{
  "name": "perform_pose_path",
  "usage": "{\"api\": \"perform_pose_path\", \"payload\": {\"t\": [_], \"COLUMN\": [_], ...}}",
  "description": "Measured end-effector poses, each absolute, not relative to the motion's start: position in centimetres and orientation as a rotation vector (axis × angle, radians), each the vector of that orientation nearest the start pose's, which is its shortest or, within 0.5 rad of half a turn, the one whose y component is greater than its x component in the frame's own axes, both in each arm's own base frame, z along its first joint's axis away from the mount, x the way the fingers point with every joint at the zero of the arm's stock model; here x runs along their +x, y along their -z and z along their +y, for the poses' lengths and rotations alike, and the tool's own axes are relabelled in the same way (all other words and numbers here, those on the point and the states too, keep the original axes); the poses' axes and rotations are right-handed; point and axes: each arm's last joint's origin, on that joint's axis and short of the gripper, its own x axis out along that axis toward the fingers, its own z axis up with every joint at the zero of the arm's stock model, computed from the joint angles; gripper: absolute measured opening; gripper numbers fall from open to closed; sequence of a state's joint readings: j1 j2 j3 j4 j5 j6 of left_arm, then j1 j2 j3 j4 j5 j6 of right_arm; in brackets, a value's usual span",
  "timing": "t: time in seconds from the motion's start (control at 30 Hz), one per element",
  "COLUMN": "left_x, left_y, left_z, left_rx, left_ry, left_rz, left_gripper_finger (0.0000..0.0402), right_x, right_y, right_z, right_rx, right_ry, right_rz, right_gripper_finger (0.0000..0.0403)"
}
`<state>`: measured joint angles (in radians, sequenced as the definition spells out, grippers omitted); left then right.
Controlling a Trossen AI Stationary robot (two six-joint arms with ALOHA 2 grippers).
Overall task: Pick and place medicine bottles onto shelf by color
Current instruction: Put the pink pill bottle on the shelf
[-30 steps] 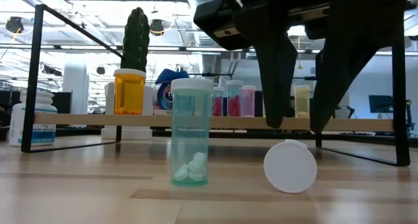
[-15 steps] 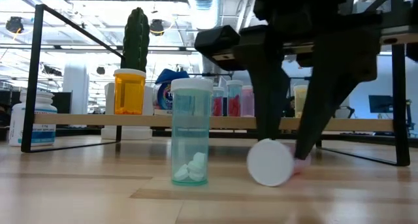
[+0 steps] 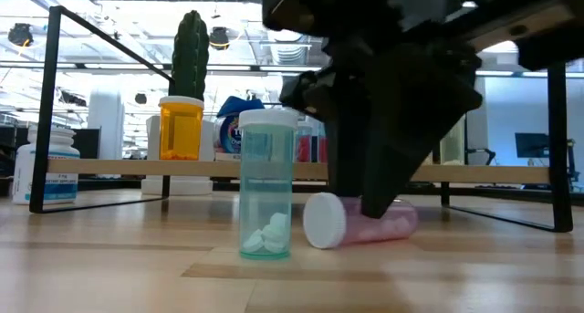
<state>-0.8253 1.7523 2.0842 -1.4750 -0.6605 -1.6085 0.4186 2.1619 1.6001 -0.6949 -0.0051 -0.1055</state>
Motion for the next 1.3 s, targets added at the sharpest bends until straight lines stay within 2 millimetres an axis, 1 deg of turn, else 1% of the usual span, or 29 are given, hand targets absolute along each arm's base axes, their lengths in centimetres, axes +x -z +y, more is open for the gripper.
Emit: {"api": "perform_pose_path", "payload": {"t": [0.13,0.2,0.37,0.43,0.5,0.6,0.7,0.8,1.17,1.3], "left_x": [22.9,22.9,23.2,23.2,23.3,23.4,23.5,23.5,23.5,23.5], "left_y": [-41.7,-41.7,-41.7,-41.7,-41.7,-41.7,-41.7,-41.7,-41.7,-41.7], "left_z": [-22.1,-22.0,-21.8,-21.7,-21.7,-21.5,-21.4,-21.4,-21.4,-21.4], "left_rx": [-0.727,-0.725,-0.727,-0.725,-0.72,-0.723,-0.725,-0.725,-0.742,-0.743], "left_ry": [-0.502,-0.503,-0.512,-0.513,-0.513,-0.517,-0.523,-0.523,-0.529,-0.529], "left_rz": [0.689,0.689,0.686,0.686,0.685,0.684,0.682,0.681,0.678,0.678], "left_gripper_finger": [0.0276,0.0276,0.0276,0.0276,0.0276,0.0276,0.0276,0.0276,0.0276,0.0276], "right_x": [40.0,40.0,39.8,39.6,39.4,39.3,39.2,39.1,39.0,39.0], "right_y": [-15.0,-14.8,-14.8,-14.7,-14.7,-14.7,-14.7,-14.7,-14.8,-15.0], "right_z": [17.1,16.9,16.7,16.6,16.5,16.4,16.4,16.6,17.0,17.0], "right_rx": [-0.269,-0.254,-0.258,-0.262,-0.266,-0.269,-0.272,-0.277,-0.266,-0.225], "right_ry": [-0.365,-0.345,-0.338,-0.336,-0.334,-0.333,-0.333,-0.335,-0.329,-0.296], "right_rz": [1.247,1.274,1.304,1.328,1.35,1.367,1.373,1.371,1.369,1.371], "right_gripper_finger": [0.0142,0.0162,0.0229,0.0248,0.0257,0.0259,0.0253,0.0237,0.0143,0.012]}}
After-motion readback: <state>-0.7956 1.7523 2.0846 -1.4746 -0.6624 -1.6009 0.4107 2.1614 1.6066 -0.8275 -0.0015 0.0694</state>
